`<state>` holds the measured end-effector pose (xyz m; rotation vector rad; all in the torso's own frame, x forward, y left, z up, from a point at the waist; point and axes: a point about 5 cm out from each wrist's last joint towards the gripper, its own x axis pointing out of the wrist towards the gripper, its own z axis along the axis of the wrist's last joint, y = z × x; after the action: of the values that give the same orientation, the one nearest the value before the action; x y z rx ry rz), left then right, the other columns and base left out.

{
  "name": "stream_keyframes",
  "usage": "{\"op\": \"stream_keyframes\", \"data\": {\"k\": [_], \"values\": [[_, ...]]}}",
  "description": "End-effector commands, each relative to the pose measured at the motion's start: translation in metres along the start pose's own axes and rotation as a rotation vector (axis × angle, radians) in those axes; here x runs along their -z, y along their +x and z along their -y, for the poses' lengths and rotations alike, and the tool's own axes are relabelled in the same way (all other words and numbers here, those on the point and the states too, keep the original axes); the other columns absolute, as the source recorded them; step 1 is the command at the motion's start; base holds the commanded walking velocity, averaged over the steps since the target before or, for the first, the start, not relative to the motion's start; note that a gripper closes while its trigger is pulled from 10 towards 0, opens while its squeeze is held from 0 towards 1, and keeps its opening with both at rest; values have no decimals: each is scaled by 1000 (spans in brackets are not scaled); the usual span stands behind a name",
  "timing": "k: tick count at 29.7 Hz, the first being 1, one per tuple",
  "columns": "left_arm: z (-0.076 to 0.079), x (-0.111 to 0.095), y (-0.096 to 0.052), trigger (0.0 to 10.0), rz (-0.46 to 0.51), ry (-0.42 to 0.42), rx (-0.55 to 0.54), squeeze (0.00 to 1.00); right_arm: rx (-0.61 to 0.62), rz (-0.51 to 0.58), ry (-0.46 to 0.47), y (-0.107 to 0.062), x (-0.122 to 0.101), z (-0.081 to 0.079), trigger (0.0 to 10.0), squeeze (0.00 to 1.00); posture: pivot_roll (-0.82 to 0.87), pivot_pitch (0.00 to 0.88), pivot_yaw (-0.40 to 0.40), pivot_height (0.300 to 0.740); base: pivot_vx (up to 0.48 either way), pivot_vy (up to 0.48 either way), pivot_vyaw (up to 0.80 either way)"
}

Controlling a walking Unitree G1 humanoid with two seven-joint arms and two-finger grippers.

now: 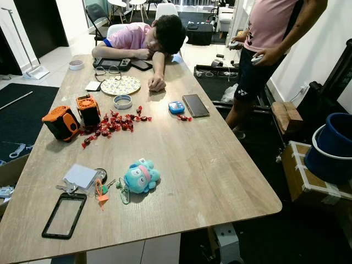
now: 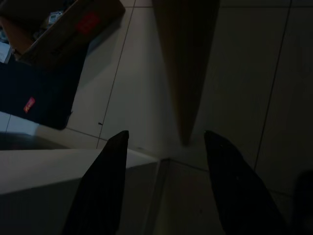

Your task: Hang keys on a hook

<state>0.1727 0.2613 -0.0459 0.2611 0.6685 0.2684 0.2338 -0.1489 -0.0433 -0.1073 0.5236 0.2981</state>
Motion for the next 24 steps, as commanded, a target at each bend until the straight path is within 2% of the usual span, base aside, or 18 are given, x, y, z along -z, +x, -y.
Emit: {"op": "stream_keyframes", "data": {"k": [1,20,24], "values": [[-4,0,0,10000,9,1,-17,0,-3,-18,11,-2,5,-2,10000,0,234,112,17,740,0,0,0],[0,-2,1,10000,13,3,-8,0,-2,-17,13,-2,5,-2,10000,0,231,110,13,740,0,0,0],[-3,4,-2,10000,-2,-5,-21,0,-13,-16,9,-1,4,-4,10000,0,236,111,13,740,0,0,0]]}}
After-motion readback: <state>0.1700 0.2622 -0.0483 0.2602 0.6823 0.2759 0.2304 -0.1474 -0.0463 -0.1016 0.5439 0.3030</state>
